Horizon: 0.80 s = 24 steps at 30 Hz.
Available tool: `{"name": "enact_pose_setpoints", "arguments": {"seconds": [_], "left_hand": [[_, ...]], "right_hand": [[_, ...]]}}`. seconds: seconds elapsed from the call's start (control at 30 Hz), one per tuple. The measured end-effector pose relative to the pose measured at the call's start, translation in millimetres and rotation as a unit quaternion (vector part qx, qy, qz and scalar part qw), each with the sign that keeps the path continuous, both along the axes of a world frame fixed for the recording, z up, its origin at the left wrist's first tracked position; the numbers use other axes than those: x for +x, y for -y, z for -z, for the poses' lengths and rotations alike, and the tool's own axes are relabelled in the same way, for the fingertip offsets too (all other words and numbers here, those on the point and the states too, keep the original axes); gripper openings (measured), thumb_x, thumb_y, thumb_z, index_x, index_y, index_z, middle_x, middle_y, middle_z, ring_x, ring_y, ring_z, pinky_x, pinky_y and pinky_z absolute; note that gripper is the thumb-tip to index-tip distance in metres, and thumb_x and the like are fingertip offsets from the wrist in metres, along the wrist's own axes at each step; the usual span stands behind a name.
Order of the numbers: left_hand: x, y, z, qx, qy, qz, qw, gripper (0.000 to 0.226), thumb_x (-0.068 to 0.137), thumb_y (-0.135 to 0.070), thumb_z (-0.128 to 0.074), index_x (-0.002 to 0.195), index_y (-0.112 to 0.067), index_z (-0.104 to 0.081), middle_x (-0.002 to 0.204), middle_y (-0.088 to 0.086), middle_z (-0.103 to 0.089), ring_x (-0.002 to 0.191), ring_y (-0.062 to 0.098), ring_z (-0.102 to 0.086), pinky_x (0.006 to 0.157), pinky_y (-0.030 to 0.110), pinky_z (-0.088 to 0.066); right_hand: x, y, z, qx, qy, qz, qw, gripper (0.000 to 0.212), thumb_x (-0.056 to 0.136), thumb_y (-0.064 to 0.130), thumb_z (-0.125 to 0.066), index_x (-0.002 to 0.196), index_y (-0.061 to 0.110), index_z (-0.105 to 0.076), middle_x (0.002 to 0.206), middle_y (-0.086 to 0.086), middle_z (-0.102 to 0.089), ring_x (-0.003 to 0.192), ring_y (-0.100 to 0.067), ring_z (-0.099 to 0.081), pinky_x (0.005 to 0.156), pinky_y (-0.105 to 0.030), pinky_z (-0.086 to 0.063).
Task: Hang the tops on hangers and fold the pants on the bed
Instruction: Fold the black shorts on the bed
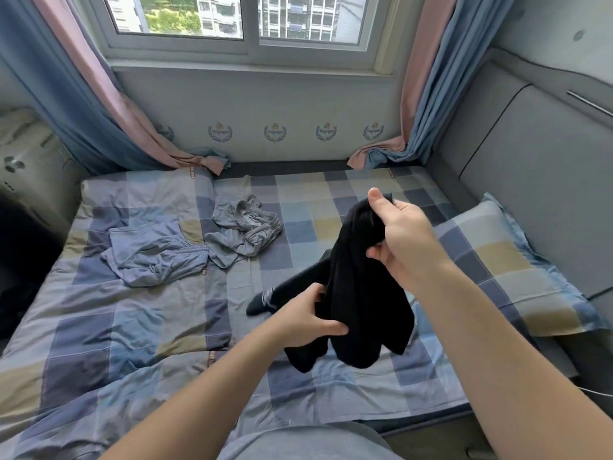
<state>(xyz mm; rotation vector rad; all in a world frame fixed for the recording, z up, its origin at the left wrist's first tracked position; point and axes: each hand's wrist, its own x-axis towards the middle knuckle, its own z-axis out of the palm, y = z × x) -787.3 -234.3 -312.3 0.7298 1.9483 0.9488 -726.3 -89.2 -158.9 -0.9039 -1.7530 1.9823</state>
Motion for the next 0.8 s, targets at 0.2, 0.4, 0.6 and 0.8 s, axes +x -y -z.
{"name": "enact_pose_setpoints", "arguments": {"seconds": [0.2, 0.4, 0.6, 0.8], "left_hand": [[5.5, -5.8, 10.5, 0.018, -0.062, -0.043, 0.997, 0.026, 0.082, -0.046, -0.07, 0.092, -0.027, -0.055, 0.087, -0.01, -0.066, 0.082, 0.013, -0.065, 0.076, 0.04, -0.055], [9.1, -8.7, 9.8, 0.084, -0.071, -0.133, 0.985, 0.023, 0.1, -0.024, -0.052, 0.078, -0.02, -0.049, 0.066, -0.002, -0.055, 0.062, 0.016, -0.049, 0.063, 0.041, -0.041], [-14.0, -10.4, -16.1, 0.157, -0.032, -0.262, 0.952, 0.027, 0.104, -0.017, -0.05, 0.079, -0.011, -0.043, 0.067, 0.001, -0.036, 0.062, 0.014, -0.033, 0.06, 0.033, -0.029], [-31.0, -8.6, -42.8, 0.21, 0.115, -0.363, 0.901, 0.031, 0.103, -0.023, -0.051, 0.073, -0.017, -0.05, 0.074, 0.009, -0.045, 0.073, 0.024, -0.041, 0.068, 0.04, -0.035]], "right_hand": [[2.5, -3.2, -20.5, -0.072, -0.114, 0.017, 0.991, 0.027, 0.104, 0.033, -0.052, 0.092, 0.011, -0.062, 0.074, -0.003, -0.072, 0.063, -0.015, -0.069, 0.049, -0.025, -0.051], [-2.2, -17.9, -12.9, -0.131, -0.142, 0.064, 0.979, 0.026, 0.106, 0.027, -0.047, 0.116, 0.006, -0.06, 0.103, -0.009, -0.074, 0.09, -0.021, -0.074, 0.069, -0.035, -0.06], [16.3, -29.3, 27.4, 0.023, -0.001, -0.057, 0.998, 0.059, 0.102, 0.03, -0.055, 0.155, 0.017, -0.033, 0.156, 0.001, -0.04, 0.144, -0.016, -0.038, 0.116, -0.041, -0.034], [56.8, 6.2, 80.3, 0.142, 0.078, -0.277, 0.947, 0.093, 0.077, 0.047, -0.076, 0.15, 0.054, -0.018, 0.155, 0.028, -0.026, 0.143, 0.009, -0.025, 0.115, -0.026, -0.032]]}}
